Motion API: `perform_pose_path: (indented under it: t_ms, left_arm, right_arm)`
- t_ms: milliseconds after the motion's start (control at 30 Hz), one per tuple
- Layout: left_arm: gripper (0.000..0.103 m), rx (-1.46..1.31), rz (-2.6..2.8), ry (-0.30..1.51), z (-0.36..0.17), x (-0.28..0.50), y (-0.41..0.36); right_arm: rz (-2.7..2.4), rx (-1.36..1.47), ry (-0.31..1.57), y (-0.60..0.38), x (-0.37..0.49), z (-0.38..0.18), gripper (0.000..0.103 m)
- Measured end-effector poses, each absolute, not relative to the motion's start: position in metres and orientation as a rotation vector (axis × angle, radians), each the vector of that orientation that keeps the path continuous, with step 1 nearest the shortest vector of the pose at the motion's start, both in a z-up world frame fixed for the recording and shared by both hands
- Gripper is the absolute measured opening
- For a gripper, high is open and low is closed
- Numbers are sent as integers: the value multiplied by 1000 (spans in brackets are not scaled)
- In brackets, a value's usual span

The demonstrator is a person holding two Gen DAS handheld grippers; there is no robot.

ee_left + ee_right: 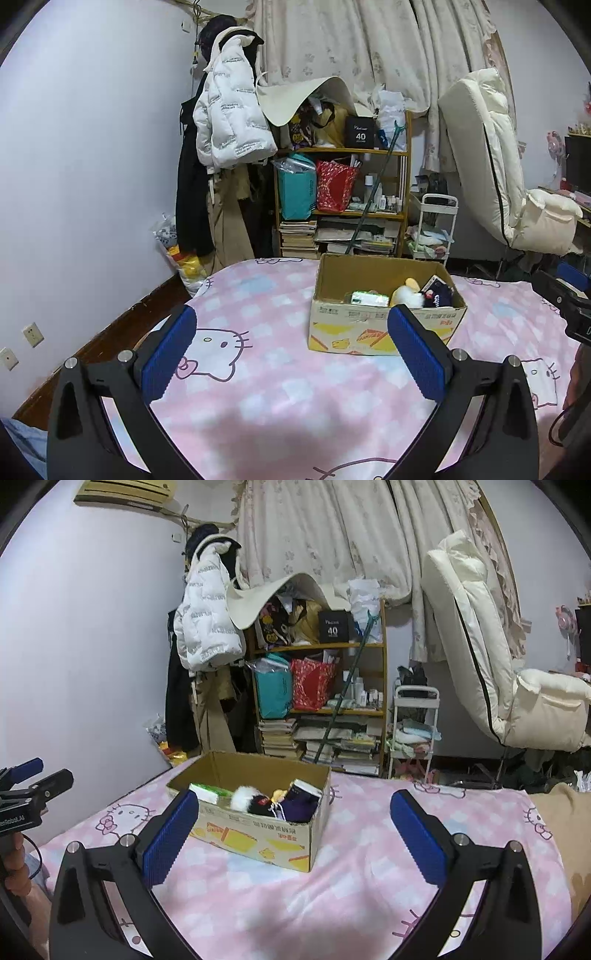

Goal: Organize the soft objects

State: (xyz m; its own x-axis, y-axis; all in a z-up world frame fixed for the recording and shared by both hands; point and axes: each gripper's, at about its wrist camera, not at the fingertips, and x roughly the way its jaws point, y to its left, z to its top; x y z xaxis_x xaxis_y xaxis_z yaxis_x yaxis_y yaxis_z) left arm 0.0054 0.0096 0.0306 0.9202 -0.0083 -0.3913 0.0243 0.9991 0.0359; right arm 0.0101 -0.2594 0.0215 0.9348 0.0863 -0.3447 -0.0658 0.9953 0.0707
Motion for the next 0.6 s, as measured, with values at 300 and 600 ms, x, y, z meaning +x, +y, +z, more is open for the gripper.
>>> perform_pose_path:
  t_ms: [300,600]
  left_arm:
    - [102,91,-4,420,18,10,0]
    - [102,109,-4,418,15,10,-5]
  right_arm:
    - [59,64,378,-261,18,6,103]
    - [58,65,383,-263,16,3,103]
